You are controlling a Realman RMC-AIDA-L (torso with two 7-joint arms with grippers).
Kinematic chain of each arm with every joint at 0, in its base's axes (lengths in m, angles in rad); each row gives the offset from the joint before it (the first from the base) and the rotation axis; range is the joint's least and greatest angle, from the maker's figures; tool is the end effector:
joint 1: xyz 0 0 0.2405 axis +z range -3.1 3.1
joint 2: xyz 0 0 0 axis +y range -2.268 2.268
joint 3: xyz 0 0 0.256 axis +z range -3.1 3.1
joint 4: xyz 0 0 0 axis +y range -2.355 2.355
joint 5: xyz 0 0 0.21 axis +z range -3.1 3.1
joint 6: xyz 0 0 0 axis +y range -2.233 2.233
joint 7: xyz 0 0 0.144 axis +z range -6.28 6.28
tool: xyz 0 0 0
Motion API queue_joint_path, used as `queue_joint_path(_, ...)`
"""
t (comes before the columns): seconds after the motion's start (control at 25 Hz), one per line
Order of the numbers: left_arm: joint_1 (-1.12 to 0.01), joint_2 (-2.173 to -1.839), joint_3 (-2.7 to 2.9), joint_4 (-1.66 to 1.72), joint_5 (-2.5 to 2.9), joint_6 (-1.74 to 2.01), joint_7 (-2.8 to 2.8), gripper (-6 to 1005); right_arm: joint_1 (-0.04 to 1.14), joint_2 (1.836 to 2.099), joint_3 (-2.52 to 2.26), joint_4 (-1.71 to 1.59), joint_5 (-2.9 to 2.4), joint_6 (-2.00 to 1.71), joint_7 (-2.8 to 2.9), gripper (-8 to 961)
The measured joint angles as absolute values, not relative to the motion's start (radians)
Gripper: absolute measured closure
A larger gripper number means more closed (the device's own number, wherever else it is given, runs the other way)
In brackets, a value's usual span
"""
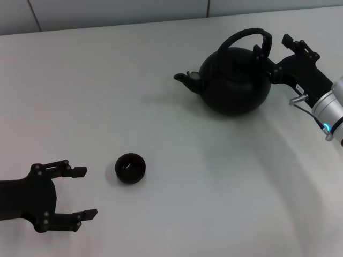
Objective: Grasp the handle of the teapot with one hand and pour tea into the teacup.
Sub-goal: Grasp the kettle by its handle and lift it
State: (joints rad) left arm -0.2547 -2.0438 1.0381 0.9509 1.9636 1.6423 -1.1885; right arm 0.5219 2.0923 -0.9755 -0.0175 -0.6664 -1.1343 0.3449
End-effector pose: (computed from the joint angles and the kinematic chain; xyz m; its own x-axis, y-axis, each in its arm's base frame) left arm -0.2926 0.2621 0.0079 0.9609 0.1022 0.2575 0.1421 -0.9797 -0.1414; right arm 0.3249 0.3415 -0.0268 0.7216 -0.0562 -0.6900 -0.6707 -0.3034 -0.6768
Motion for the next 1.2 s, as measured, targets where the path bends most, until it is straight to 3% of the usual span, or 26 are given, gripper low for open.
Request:
queue_joint_path(0.8,-0.245,-2.045,1.026,0.952,1.964,1.636,-1.181,137,0.528,2.092,-0.952,-0.019,-0.672,-1.140,0.356,205)
queue_joint_path(0.96,-0.246,-2.050,0.999,0.953,1.963,1.640,-1.179,137,0.527,2.091,-0.952,-0.020,-0.674,-1.143,0.356,425)
queue_joint_path(1.2,-0.243,-2.049,0.999,0.959,1.965,1.642,-1.178,137,0.526,2.091,-0.952,-0.020,-0.675,-1.144,0.356,548)
